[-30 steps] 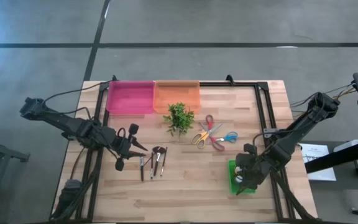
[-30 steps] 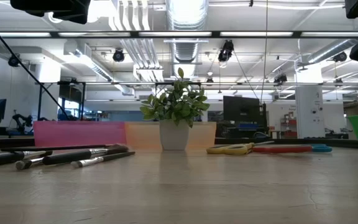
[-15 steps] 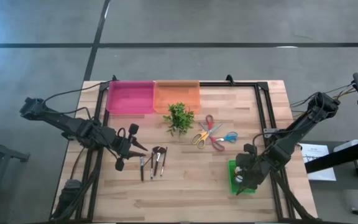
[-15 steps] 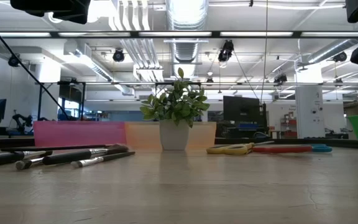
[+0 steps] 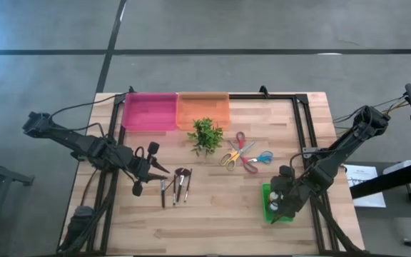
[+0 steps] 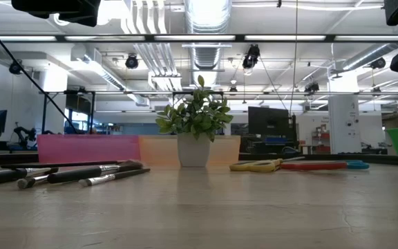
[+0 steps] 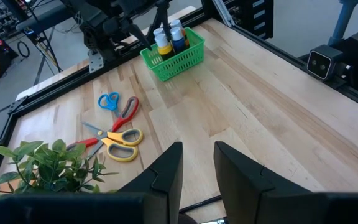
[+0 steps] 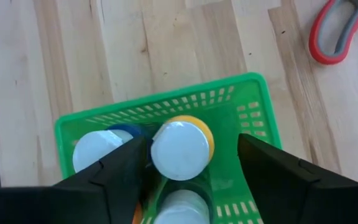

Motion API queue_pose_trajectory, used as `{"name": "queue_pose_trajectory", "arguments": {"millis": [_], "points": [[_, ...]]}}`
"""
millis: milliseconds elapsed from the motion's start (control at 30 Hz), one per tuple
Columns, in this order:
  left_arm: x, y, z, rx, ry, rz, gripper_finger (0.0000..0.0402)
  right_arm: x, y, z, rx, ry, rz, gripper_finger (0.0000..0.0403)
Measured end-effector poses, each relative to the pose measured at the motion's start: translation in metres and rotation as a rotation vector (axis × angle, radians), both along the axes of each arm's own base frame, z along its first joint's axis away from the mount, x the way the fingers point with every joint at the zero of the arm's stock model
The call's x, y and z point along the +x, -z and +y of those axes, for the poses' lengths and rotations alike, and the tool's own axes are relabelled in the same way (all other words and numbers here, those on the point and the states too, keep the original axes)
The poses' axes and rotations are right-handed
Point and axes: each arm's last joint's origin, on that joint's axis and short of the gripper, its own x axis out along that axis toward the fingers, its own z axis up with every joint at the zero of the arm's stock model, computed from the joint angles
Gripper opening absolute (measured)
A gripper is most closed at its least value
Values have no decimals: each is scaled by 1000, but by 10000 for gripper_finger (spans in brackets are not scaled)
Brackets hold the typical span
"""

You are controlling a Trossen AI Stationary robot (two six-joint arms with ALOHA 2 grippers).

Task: Pick & Place Paint Supplies
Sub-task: Put the yellow paint bottle into the green bin, then put the yellow scissors into the pink bin

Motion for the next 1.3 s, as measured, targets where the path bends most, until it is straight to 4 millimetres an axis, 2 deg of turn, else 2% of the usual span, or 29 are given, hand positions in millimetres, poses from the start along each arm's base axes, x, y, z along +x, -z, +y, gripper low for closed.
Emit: {"name": "queue_pose_trajectory", "arguments": {"millis": [333,867,1000,1133,1300], "points": [[0,0,0,0,0,0,99,0,-3,-2,-13,4,-31,252],[0,-1,0,13,9,-16,99,-7,-31,-22,-145,45,-295,253],[1,-1,0,17,12,-20,99,0,-34,-28,-189,71,-353,253],[1,-1,0,18,12,-21,99,15,-37,-32,-223,69,-417,253],[1,-1,0,18,12,-21,99,31,-36,-46,-252,122,-425,253]]}}
